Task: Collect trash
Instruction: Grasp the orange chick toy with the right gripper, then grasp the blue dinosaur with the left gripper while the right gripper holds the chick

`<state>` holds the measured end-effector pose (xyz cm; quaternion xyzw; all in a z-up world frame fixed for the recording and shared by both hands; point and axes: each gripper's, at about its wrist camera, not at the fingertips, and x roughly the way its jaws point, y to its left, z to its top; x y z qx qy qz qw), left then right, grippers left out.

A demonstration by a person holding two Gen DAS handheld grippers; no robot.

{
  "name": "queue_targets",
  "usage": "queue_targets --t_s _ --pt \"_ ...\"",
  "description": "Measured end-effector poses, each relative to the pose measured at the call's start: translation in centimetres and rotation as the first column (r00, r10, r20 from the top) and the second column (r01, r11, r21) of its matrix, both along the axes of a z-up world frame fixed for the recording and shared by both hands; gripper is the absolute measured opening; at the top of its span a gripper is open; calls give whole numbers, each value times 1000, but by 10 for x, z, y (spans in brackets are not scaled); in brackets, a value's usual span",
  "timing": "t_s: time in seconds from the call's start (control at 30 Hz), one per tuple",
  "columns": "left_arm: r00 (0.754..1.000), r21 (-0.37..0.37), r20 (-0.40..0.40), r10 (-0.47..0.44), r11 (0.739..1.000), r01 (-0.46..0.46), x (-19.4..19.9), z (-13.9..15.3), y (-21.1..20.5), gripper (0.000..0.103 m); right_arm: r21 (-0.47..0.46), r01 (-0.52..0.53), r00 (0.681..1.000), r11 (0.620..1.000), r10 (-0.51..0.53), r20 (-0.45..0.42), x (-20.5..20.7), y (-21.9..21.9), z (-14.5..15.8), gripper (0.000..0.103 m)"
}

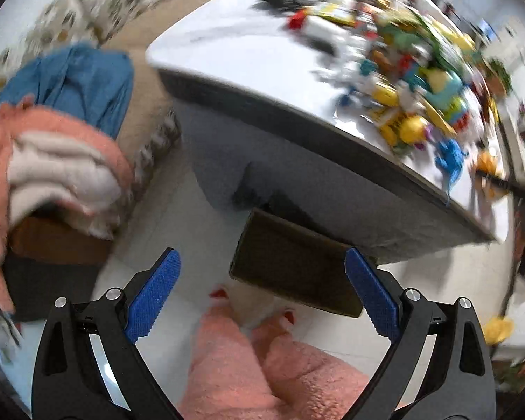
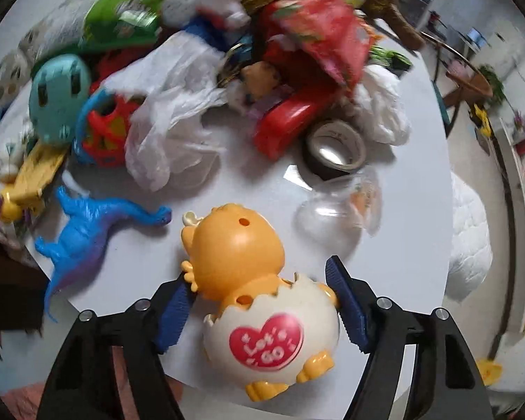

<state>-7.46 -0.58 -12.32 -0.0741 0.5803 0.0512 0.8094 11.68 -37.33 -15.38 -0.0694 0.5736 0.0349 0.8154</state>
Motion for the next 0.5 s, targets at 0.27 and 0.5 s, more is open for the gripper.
queue_targets --t_s 0.27,0.5 --pt "923 177 45 -381 913 368 37 -9 -137 93 224 134 985 965 -155 76 -15 -36 43 70" --pt "784 396 97 -614 746 535 81 -41 -244 93 301 166 965 939 -218 148 -84 -45 88 70"
